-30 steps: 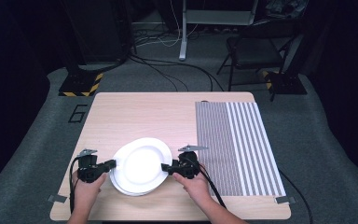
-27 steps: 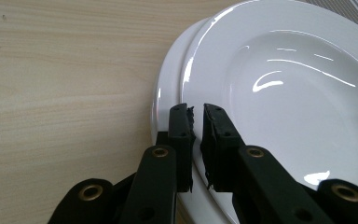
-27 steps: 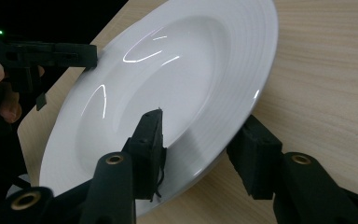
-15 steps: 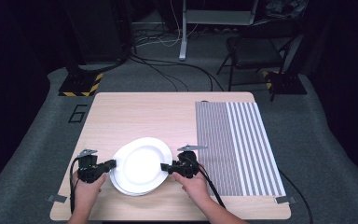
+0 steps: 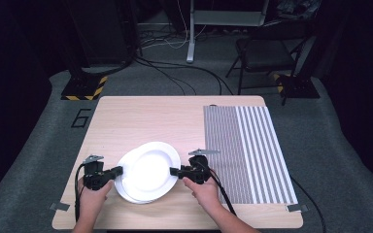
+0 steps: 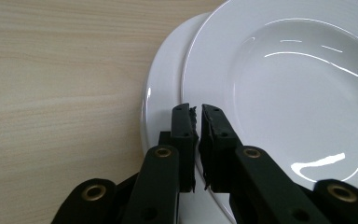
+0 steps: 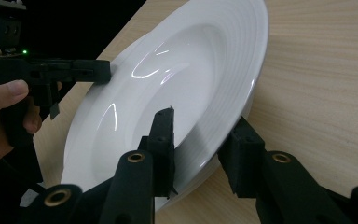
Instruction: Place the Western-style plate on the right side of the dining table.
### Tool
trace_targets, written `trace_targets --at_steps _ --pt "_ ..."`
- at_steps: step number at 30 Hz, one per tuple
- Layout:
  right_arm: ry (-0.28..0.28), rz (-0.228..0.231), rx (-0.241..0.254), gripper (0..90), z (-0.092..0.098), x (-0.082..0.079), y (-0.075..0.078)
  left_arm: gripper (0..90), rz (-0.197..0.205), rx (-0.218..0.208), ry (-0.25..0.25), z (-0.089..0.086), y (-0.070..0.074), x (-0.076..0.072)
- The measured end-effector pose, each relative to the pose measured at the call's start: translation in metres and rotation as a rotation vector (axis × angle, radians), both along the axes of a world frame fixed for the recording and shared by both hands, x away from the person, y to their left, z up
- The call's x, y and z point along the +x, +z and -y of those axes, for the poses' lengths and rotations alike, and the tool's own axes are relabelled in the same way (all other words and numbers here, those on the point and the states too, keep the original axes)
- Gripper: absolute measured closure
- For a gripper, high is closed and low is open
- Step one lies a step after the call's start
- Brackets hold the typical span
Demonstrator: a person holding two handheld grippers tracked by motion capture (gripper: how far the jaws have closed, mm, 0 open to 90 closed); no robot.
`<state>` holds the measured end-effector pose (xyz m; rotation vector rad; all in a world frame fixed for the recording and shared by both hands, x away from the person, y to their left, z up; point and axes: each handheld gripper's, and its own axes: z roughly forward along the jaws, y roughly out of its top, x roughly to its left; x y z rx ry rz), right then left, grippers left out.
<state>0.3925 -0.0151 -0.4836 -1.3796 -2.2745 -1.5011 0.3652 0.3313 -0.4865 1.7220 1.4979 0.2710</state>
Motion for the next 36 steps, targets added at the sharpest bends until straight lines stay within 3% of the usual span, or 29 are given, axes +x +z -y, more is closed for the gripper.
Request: trace_targets --at_steps 7,17,31,36 --pt "0.006 -0.014 0.014 68.0 0.003 0.002 0.000 81.4 0.012 -0.009 0.004 0.002 -0.001 0.001" --pt "-0.009 0.018 0.006 69.1 0.008 0.000 0.007 71.9 0.017 -0.042 -0.007 0.003 -0.002 0.003" --pt "-0.025 0.041 -0.011 69.6 0.010 -0.002 0.010 65.4 -0.033 -0.078 -0.040 0.013 -0.003 0.006" --pt "-0.035 0.057 -0.021 69.5 0.011 -0.004 0.013 63.2 -0.034 -0.051 -0.042 0.018 -0.003 0.007"
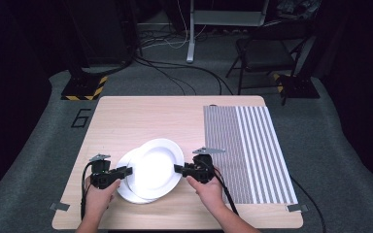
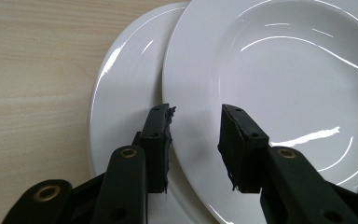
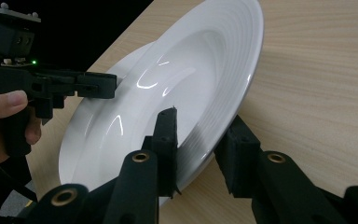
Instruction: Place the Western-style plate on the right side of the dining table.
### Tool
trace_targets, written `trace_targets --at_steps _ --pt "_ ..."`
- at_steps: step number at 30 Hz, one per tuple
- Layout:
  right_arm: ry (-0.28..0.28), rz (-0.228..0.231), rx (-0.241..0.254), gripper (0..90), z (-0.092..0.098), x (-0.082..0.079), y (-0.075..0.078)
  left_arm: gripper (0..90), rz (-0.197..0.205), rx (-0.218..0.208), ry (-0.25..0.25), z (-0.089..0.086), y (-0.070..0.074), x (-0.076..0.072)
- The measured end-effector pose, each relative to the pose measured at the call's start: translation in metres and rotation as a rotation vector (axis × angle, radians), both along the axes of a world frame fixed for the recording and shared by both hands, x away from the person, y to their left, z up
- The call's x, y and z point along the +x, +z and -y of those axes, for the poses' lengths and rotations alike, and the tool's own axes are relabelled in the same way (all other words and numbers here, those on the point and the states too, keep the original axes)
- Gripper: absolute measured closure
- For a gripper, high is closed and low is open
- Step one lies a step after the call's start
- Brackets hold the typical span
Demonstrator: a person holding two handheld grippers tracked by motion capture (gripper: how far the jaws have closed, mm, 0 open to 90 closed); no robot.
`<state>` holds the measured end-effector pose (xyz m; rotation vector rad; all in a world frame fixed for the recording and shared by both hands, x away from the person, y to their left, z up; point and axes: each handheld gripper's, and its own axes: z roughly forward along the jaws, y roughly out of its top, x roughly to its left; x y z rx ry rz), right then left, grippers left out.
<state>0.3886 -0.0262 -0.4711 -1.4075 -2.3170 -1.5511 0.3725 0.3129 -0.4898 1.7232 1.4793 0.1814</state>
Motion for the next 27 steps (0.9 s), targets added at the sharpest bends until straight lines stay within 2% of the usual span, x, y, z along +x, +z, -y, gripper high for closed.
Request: trace_targets --at_steps 5,10,16,18,21,24,25,27 --pt "-0.012 -0.016 0.013 69.0 0.003 0.001 -0.002 62.1 -0.016 -0.005 -0.006 0.003 -0.002 0.001" --pt "-0.020 -0.010 0.019 68.9 0.006 0.002 -0.002 59.3 -0.020 -0.003 -0.015 0.006 -0.004 0.002" --pt "-0.023 -0.001 0.021 68.0 0.008 0.001 -0.004 55.1 -0.013 -0.032 0.000 0.009 -0.006 -0.001" --pt "-0.030 0.005 0.017 67.2 0.007 0.000 -0.004 53.2 -0.019 -0.032 -0.010 0.010 -0.006 -0.002" --pt "-0.036 0.011 0.006 66.2 0.007 -0.002 -0.004 50.7 0.006 0.005 -0.009 0.015 -0.007 -0.005" --pt "-0.045 0.041 -0.029 62.2 0.005 -0.005 -0.003 48.1 -0.003 0.021 0.007 0.021 -0.007 -0.006" --pt "-0.058 0.056 -0.058 59.4 0.004 -0.007 -0.001 47.0 -0.011 0.025 0.005 0.022 -0.007 -0.006" --pt "-0.059 0.052 -0.066 56.6 0.002 -0.008 0.000 46.5 -0.008 0.045 0.005 0.025 -0.008 -0.009"
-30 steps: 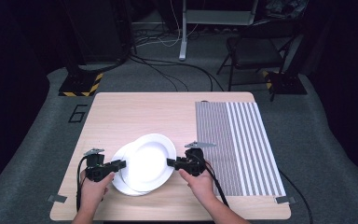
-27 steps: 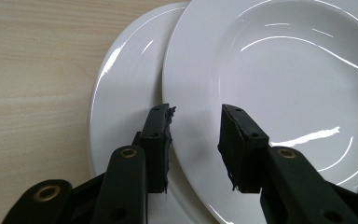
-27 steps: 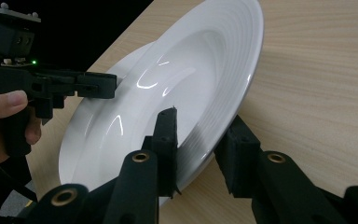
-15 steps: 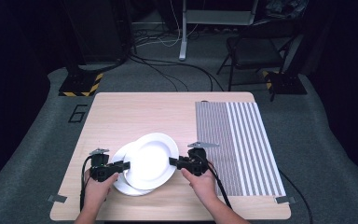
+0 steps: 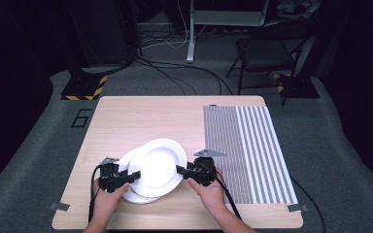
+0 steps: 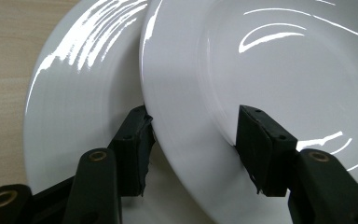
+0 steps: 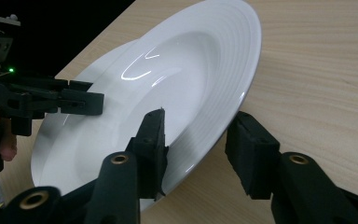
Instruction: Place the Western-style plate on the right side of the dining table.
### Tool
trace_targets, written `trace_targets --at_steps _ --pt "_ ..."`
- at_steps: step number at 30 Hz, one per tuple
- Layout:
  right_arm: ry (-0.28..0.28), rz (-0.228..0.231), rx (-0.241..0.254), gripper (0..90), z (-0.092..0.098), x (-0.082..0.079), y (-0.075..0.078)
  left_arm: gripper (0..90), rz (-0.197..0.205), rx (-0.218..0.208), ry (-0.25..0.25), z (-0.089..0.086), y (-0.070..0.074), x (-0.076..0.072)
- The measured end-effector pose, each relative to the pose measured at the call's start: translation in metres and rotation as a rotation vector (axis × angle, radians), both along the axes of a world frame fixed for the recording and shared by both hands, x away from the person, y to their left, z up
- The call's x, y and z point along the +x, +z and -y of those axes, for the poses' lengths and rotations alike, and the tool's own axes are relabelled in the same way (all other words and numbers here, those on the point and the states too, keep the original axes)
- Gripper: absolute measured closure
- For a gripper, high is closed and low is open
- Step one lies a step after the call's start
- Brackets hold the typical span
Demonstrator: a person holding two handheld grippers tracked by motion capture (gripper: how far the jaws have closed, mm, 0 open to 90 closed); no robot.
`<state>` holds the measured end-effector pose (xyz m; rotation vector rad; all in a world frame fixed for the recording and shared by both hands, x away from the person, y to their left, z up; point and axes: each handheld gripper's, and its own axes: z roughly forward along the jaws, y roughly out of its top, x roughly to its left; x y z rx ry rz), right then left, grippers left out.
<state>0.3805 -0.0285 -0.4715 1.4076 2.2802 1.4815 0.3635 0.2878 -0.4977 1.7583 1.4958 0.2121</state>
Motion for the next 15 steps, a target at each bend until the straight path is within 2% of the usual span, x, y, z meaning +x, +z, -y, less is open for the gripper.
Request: trace_targets --at_steps 3,5,6,13,14,15 --pt "0.009 -0.007 -0.014 51.4 -0.002 -0.001 0.000 46.6 -0.014 -0.047 0.018 -0.001 -0.001 -0.005" --pt "0.013 -0.005 -0.020 50.9 -0.002 -0.002 -0.001 47.1 -0.014 -0.059 0.024 -0.002 -0.002 -0.006" --pt "0.010 -0.011 -0.029 50.0 -0.003 -0.003 0.000 47.5 -0.009 -0.086 0.039 -0.004 -0.002 -0.009" --pt "0.006 0.000 -0.071 46.4 -0.008 -0.007 0.004 51.3 0.033 -0.126 0.050 -0.008 -0.004 -0.015" --pt "0.005 0.021 -0.119 43.1 -0.012 -0.009 0.006 51.5 0.046 -0.130 0.043 -0.009 -0.003 -0.016" --pt "0.005 0.024 -0.135 41.8 -0.014 -0.010 0.006 51.5 0.046 -0.128 0.046 -0.009 -0.002 -0.016"
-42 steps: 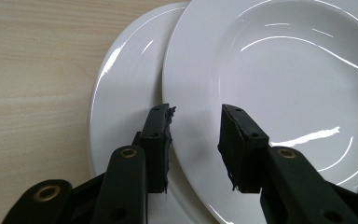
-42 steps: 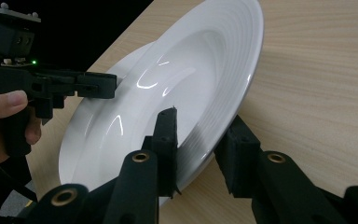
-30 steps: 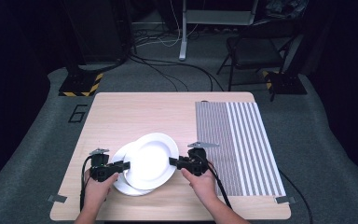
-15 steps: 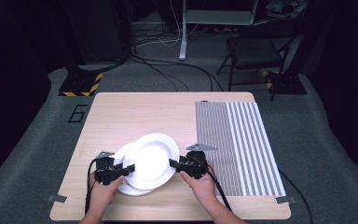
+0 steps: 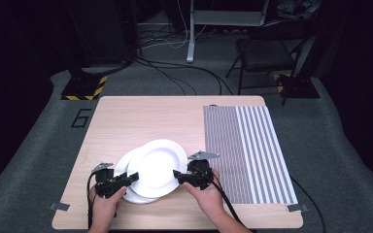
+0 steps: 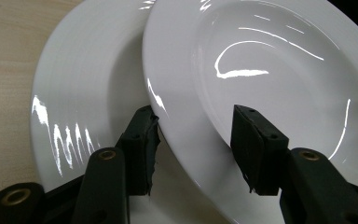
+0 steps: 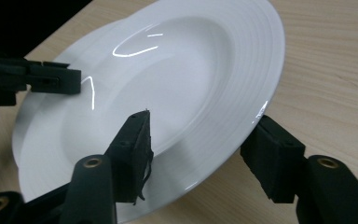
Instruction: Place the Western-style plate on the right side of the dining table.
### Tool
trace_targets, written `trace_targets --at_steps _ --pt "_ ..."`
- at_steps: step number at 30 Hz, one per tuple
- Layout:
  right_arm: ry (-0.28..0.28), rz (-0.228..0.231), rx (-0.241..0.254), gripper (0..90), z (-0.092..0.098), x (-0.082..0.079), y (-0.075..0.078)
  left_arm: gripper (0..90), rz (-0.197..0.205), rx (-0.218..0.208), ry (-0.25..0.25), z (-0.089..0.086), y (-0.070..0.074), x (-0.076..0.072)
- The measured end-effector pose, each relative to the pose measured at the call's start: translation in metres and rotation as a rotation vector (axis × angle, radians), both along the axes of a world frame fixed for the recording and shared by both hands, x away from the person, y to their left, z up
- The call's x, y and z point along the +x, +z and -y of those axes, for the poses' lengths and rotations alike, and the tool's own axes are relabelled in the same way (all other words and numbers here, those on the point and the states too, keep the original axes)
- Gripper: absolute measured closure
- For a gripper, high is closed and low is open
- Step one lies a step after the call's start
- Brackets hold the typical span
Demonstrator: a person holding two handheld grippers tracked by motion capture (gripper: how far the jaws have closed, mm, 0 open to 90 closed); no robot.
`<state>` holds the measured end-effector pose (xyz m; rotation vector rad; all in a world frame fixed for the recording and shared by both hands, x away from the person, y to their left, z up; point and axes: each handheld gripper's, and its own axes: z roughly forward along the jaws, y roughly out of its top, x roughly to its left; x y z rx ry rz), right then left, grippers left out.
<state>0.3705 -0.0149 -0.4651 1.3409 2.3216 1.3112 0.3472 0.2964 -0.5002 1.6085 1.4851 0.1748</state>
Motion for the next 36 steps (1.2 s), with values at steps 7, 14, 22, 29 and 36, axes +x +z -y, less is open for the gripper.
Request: trace_targets --at_steps 7,14,22,29,36 --pt "-0.010 0.014 -0.054 39.6 -0.006 -0.005 -0.001 50.7 0.019 0.051 0.014 0.005 0.004 -0.005" --pt "-0.036 0.031 -0.046 40.8 -0.005 -0.005 -0.004 50.6 0.035 0.073 0.030 0.010 0.008 -0.009" --pt "-0.096 0.047 -0.069 43.0 -0.006 -0.003 -0.005 50.4 0.080 0.105 0.062 0.019 0.011 -0.014" --pt "-0.132 0.058 -0.087 43.3 -0.009 -0.003 -0.008 50.5 0.107 0.142 0.092 0.027 0.014 -0.018" --pt "-0.153 0.062 -0.092 43.3 -0.007 0.000 -0.011 50.6 0.137 0.163 0.109 0.034 0.017 -0.020"
